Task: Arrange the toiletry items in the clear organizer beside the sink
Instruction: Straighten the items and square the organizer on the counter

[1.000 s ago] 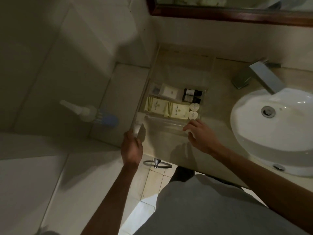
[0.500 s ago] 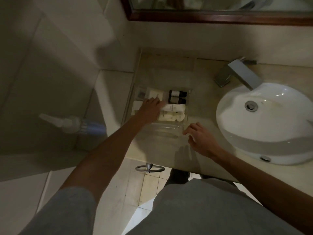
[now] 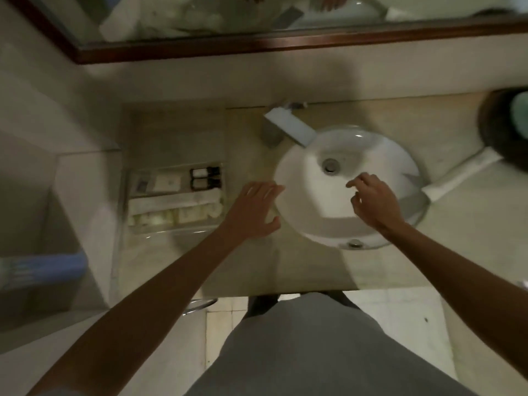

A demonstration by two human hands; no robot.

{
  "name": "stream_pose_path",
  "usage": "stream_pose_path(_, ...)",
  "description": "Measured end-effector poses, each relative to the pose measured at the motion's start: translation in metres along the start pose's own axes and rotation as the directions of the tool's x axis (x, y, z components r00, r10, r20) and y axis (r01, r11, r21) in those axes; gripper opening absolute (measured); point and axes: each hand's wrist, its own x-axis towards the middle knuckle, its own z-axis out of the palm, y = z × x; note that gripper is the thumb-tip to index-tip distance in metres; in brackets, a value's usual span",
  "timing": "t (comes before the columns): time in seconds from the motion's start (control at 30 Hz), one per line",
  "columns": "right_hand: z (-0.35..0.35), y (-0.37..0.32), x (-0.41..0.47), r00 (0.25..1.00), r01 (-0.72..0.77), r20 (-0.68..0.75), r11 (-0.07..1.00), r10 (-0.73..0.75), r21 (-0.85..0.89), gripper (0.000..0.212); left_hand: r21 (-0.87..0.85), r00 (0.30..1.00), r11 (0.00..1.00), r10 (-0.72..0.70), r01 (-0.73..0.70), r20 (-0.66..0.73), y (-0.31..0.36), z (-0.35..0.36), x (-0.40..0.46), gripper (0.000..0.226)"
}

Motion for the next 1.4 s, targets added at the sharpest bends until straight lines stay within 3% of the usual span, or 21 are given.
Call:
stream_pose_path(0.17,-0.027,0.128,-0.011,0.980,-0.190,0.024,0.969,0.196,-0.156,0.037,-0.053,0.999,0.998,0.020,-0.017,0.051,0.067,0.015,0.053,0.070)
stream_pose_path(0.33,-0.043,0.224,-0.014,0.956,-0.252,0.086,0.934,0.281,-0.254,0.055,-0.077,0.996,0.997,0.015,-0.008,0.092,0.109,0.031,0.086,0.069)
stream_pose_path(0.53,-0.057,0.311,0.005,0.947,-0.166,0.201,0.917,0.251,-0.364,0.055,-0.071,0.995,0.997,-0.003,0.011,0.102,0.135,0.048,0.106,0.066)
stream_pose_path(0.63,-0.057,0.323,0.018,0.960,-0.084,0.211,0.910,0.184,-0.407,0.042,-0.050,0.996,0.999,0.003,0.002,0.093,0.145,0.055,0.115,0.064)
stream_pose_path(0.8,-0.037,0.265,0.021,0.962,-0.001,0.257,0.947,0.089,-0.322,0.036,-0.042,0.997,0.999,-0.004,0.007,0.077,0.155,0.064,0.129,0.064)
stream_pose_path(1.03,0.001,0.077,0.006,0.964,0.110,0.241,0.994,-0.113,0.026,0.024,0.061,0.990,0.998,-0.040,0.032,0.137,0.130,0.057,0.125,0.072)
stream_pose_path(1.17,0.009,-0.016,0.001,0.962,0.128,0.218,0.976,-0.166,0.178,0.022,0.035,0.977,0.996,-0.090,0.084,0.196,0.090,0.046,0.091,0.054)
stream_pose_path(1.3,0.005,-0.080,0.003,0.969,0.129,0.163,0.943,-0.186,0.307,0.031,-0.014,0.973,0.995,-0.097,0.102,0.207,0.038,0.024,0.041,0.040)
stream_pose_path(1.4,0.007,-0.116,0.010,0.976,0.110,0.133,0.922,-0.170,0.371,0.046,-0.024,0.979,0.988,-0.150,0.155,0.140,-0.016,0.001,-0.005,0.038)
